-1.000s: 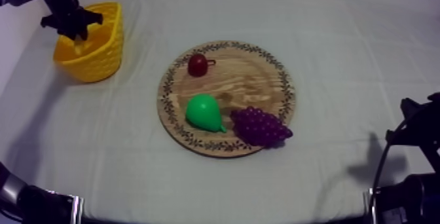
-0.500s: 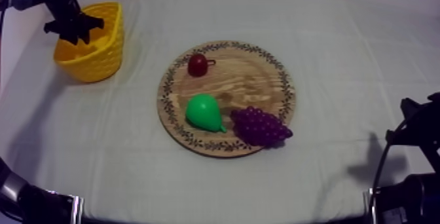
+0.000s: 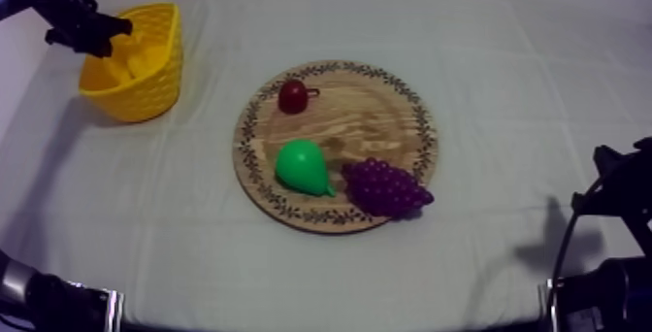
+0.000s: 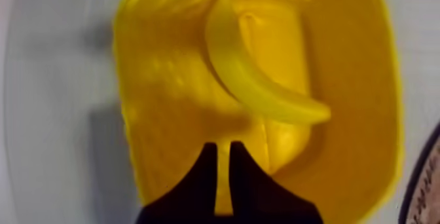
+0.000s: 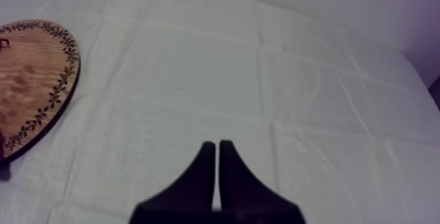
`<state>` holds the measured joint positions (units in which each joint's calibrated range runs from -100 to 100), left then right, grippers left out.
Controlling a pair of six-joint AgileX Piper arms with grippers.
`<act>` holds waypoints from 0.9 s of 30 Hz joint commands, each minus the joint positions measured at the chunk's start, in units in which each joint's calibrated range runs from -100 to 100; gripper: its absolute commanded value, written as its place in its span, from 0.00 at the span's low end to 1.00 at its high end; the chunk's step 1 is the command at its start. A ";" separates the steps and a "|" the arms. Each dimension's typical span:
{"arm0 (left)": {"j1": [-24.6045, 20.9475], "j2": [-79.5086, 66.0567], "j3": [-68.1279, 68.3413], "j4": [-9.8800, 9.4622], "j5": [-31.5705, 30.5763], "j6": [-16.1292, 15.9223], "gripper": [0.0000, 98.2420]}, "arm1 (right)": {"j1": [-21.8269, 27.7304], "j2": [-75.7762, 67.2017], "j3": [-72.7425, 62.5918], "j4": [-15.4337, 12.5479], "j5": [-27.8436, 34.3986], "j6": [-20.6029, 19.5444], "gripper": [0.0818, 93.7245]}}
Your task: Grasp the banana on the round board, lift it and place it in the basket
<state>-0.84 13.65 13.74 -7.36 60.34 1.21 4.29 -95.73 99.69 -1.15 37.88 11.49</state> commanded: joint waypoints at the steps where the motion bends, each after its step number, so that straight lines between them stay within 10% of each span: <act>1: 0.25 -7.01 5.56 0.19 -1.79 -0.87 0.01 | 0.00 -0.02 -0.03 0.01 0.03 0.01 0.00; 15: 0.53 -49.15 38.52 5.97 -8.75 -5.37 0.00 | 0.00 -0.02 -0.03 0.01 0.03 0.01 0.00; 27: -0.70 -78.83 68.80 16.98 -22.02 -13.45 0.00 | 0.00 -0.02 -0.03 0.01 0.03 0.00 0.00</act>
<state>-1.36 -56.75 74.16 9.12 38.87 -12.07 4.29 -95.73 99.69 -1.15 37.88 11.49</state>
